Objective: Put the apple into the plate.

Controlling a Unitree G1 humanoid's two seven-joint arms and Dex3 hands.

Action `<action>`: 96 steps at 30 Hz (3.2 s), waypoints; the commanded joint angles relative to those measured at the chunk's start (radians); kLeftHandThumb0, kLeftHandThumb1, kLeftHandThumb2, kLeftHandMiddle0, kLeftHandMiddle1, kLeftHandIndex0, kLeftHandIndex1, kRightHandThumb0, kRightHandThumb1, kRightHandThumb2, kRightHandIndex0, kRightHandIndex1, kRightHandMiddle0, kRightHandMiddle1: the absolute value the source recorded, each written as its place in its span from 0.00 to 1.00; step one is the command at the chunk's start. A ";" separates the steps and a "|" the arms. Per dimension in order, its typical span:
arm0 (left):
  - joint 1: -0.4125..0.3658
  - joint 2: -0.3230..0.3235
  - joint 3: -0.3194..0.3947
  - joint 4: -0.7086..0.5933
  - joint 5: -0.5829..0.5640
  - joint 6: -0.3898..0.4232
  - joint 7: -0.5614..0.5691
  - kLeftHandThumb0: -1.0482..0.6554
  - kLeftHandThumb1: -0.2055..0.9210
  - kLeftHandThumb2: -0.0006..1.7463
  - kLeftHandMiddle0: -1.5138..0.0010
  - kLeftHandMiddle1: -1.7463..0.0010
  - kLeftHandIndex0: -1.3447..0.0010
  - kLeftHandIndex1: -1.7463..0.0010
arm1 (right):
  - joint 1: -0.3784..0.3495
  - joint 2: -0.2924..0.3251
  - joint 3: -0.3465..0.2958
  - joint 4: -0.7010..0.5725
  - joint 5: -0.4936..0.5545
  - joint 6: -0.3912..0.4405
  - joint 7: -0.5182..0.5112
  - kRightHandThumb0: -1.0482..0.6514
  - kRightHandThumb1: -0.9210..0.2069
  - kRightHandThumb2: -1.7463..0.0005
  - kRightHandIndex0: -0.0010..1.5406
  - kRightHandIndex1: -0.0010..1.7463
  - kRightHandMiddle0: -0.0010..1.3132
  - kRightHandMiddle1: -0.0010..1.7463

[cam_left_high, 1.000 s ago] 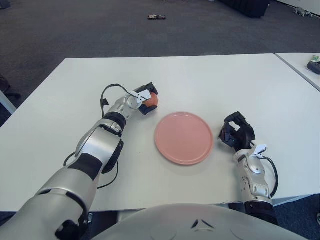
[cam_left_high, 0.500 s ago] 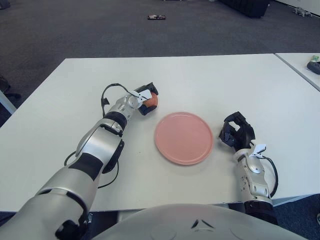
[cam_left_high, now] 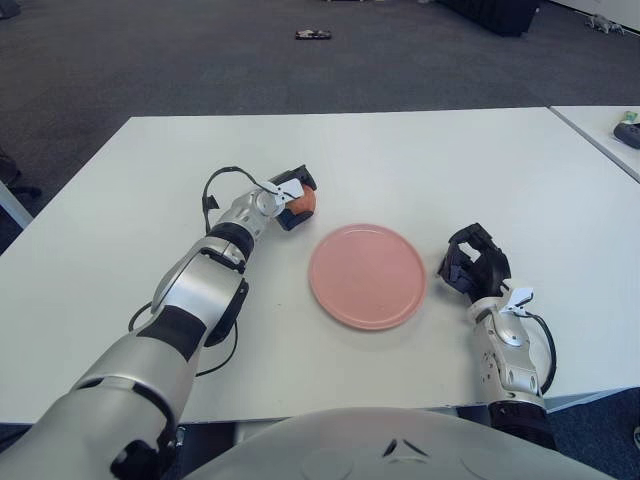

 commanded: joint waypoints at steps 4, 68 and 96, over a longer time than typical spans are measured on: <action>0.036 -0.003 0.012 0.021 -0.005 0.005 -0.019 0.29 0.27 0.90 0.09 0.00 0.41 0.00 | 0.012 0.008 -0.007 0.041 0.012 0.036 -0.002 0.36 0.42 0.33 0.61 1.00 0.39 1.00; 0.566 0.034 -0.003 -1.097 -0.246 -0.303 -0.334 0.28 0.27 0.91 0.11 0.00 0.41 0.00 | -0.001 0.011 -0.010 0.031 0.020 0.068 0.001 0.37 0.37 0.37 0.58 1.00 0.36 1.00; 0.530 0.084 -0.135 -0.918 0.014 -0.540 -0.267 0.29 0.29 0.89 0.13 0.00 0.43 0.00 | 0.010 0.005 -0.003 0.036 -0.002 0.035 0.001 0.36 0.39 0.36 0.60 1.00 0.37 1.00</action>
